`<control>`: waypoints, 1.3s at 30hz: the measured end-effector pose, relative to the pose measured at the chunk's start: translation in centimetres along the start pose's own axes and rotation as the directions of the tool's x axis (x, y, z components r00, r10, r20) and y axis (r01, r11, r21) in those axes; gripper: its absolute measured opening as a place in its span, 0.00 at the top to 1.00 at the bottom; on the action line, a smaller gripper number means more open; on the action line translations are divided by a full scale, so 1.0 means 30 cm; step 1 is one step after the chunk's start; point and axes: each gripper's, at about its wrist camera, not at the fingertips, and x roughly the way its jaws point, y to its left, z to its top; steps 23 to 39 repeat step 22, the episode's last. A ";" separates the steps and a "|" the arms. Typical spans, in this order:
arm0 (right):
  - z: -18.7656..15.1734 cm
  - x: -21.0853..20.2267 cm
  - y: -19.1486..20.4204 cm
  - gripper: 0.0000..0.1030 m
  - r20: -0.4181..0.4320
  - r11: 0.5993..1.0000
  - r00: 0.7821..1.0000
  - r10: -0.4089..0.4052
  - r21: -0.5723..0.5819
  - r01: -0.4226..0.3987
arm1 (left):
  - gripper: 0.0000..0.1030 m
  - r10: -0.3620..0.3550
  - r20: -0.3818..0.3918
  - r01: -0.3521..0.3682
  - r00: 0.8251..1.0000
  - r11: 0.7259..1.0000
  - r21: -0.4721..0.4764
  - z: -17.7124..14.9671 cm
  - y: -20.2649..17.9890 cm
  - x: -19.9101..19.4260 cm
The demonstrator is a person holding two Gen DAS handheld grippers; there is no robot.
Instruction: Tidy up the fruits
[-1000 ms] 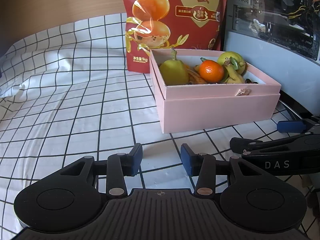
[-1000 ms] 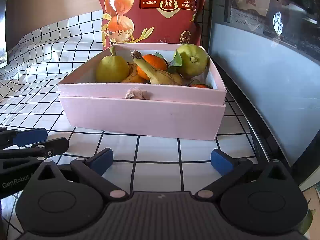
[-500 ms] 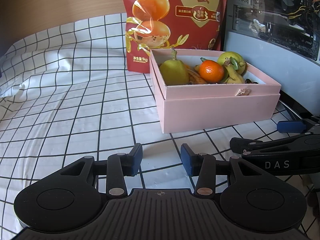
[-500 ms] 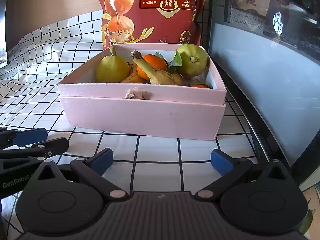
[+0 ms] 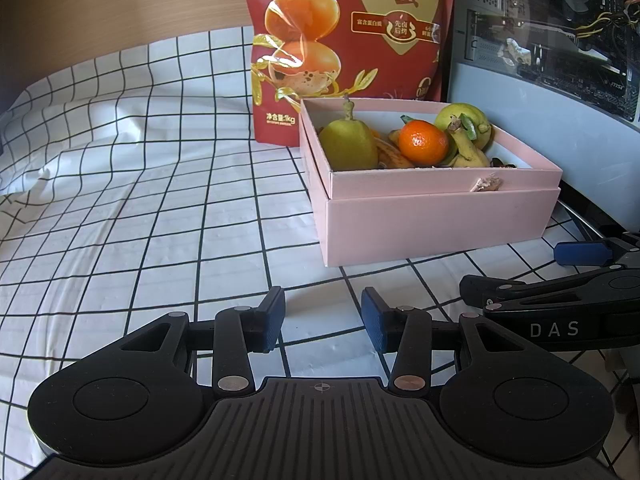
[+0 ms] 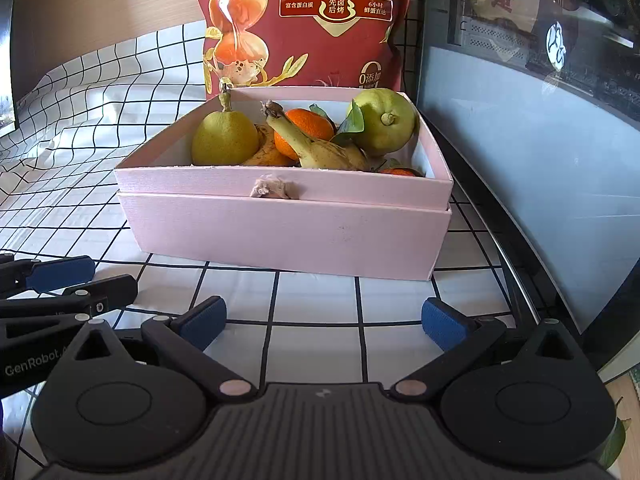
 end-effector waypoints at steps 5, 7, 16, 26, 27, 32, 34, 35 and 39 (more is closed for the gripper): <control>0.000 0.000 0.000 0.00 0.000 1.000 1.000 0.000 0.000 0.000 | 0.54 0.000 0.000 0.000 1.000 1.000 0.000 0.000 0.000 0.000; 0.000 0.000 0.000 0.00 0.000 1.000 1.000 0.000 0.000 0.000 | 0.54 0.000 0.000 0.000 1.000 1.000 0.000 0.000 0.000 0.000; -0.001 0.001 0.000 0.00 0.000 1.000 1.000 0.000 0.000 0.000 | 0.54 -0.001 0.000 0.001 1.000 1.000 -0.001 0.000 0.001 0.001; -0.001 0.001 0.000 0.00 0.000 1.000 1.000 0.000 0.000 0.000 | 0.54 0.001 -0.001 -0.001 1.000 1.000 0.000 0.001 0.001 0.001; -0.001 0.001 0.000 0.00 0.000 1.000 1.000 0.000 0.000 0.000 | 0.54 0.001 -0.001 -0.001 1.000 1.000 0.000 0.001 0.001 0.001; -0.001 0.001 0.000 0.00 0.000 1.000 1.000 0.000 0.000 0.000 | 0.54 0.001 -0.001 -0.001 1.000 1.000 0.000 0.001 0.001 0.001; -0.001 0.001 0.000 0.00 0.000 1.000 1.000 0.000 0.000 0.000 | 0.54 0.001 -0.001 -0.001 1.000 1.000 0.000 0.001 0.001 0.001; -0.001 0.001 0.000 0.00 0.000 1.000 1.000 0.000 0.000 0.000 | 0.54 0.001 -0.001 -0.001 1.000 1.000 0.000 0.001 0.001 0.001; -0.001 0.001 0.000 0.00 0.000 1.000 1.000 0.000 0.000 0.000 | 0.54 0.001 -0.001 -0.001 1.000 1.000 0.000 0.001 0.001 0.001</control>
